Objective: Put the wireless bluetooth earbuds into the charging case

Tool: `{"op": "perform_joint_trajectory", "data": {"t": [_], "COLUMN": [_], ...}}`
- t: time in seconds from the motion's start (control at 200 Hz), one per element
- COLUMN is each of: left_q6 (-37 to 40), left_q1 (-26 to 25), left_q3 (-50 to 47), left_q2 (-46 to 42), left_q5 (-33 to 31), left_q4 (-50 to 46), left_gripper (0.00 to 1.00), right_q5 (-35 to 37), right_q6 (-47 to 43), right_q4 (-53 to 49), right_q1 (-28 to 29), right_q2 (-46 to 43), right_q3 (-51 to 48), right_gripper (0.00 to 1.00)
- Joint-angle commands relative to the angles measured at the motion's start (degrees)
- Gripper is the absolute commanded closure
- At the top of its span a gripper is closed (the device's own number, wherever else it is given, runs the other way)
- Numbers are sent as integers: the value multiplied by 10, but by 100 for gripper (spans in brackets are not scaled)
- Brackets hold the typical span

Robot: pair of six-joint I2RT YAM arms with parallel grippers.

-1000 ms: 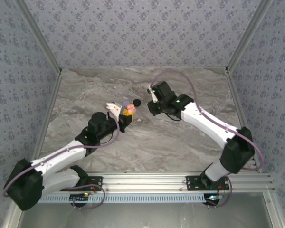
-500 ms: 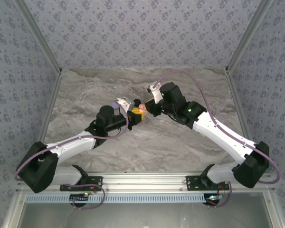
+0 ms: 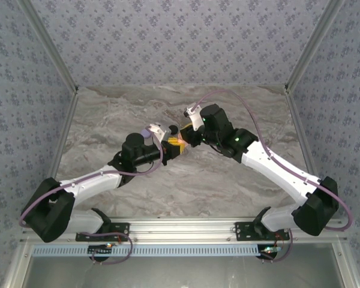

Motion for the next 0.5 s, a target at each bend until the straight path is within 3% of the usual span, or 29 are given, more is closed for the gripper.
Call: {"op": "perform_joint_trajectory", "data": {"t": [0.0, 0.5], "left_q6": [-5, -1], "left_q1": [2, 3], "left_q3": [25, 26], "left_q2": [1, -4], "left_q5": [15, 10], "left_q4": [22, 15], "left_gripper": [100, 100], "right_q5": [-8, -10], "right_q6": [-13, -20], "right_q4": [6, -12], "right_q1": [5, 10], "right_q2": [8, 9], "right_q3": [-3, -12], "right_gripper": [77, 77]}}
